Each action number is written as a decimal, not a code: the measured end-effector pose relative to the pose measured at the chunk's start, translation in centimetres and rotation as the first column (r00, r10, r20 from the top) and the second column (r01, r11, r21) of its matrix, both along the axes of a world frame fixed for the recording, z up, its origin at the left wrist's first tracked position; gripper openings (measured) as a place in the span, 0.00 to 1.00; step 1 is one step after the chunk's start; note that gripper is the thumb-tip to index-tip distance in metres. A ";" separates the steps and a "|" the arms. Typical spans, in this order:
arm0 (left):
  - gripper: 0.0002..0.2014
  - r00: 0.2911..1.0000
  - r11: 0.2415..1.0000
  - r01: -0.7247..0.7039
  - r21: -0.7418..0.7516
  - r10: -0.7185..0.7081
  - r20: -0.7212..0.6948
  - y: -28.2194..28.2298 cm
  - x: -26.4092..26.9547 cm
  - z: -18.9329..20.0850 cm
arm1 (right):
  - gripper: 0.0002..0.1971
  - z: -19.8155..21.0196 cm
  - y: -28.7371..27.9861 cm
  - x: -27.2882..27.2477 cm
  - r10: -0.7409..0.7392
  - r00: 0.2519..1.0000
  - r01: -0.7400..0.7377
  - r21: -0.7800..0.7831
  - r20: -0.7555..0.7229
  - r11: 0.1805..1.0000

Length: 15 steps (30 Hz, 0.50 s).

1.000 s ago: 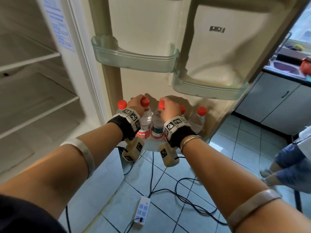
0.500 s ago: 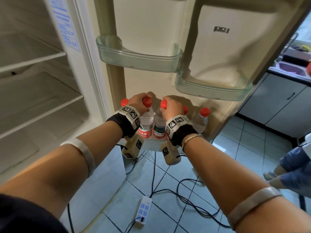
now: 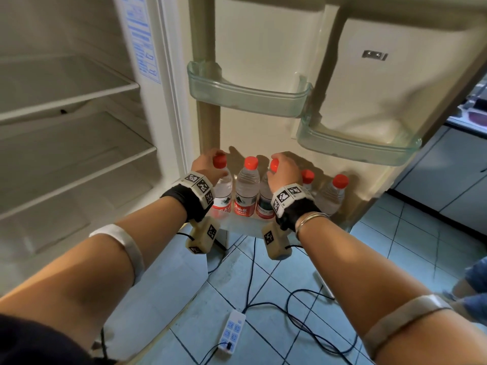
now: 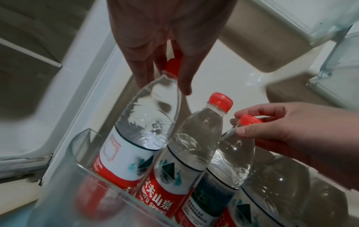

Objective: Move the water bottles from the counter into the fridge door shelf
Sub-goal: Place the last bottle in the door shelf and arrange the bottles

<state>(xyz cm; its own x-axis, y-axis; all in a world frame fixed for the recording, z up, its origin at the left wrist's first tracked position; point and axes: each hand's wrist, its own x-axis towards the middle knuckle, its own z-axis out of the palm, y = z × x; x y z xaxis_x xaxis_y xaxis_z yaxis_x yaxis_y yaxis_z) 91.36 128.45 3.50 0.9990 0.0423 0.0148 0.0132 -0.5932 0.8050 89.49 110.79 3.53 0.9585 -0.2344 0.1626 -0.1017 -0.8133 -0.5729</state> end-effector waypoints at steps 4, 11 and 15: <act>0.23 0.998 0.997 -0.066 0.031 0.066 0.021 -0.1 0.8 -0.2 | 0.20 -0.1 -0.3 0.1 0.004 1.000 -0.004 -0.004 -0.010 1.000; 0.22 0.999 0.999 -0.037 0.010 0.037 0.020 -0.6 2.2 -0.3 | 0.20 -0.2 -0.6 0.4 0.007 1.000 -0.007 0.001 -0.021 1.000; 0.21 1.000 1.000 -0.002 0.016 0.001 0.021 -0.8 2.6 -0.2 | 0.20 -0.3 -0.6 0.4 0.010 1.000 -0.010 0.009 -0.015 1.000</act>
<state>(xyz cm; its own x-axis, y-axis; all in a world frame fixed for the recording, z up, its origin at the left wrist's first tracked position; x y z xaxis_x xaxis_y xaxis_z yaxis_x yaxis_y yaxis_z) 93.95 127.64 3.31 0.9984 0.0434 0.0369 -0.0031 -0.6057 0.7957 89.93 110.19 3.24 0.9630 -0.2263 0.1465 -0.1021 -0.8092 -0.5787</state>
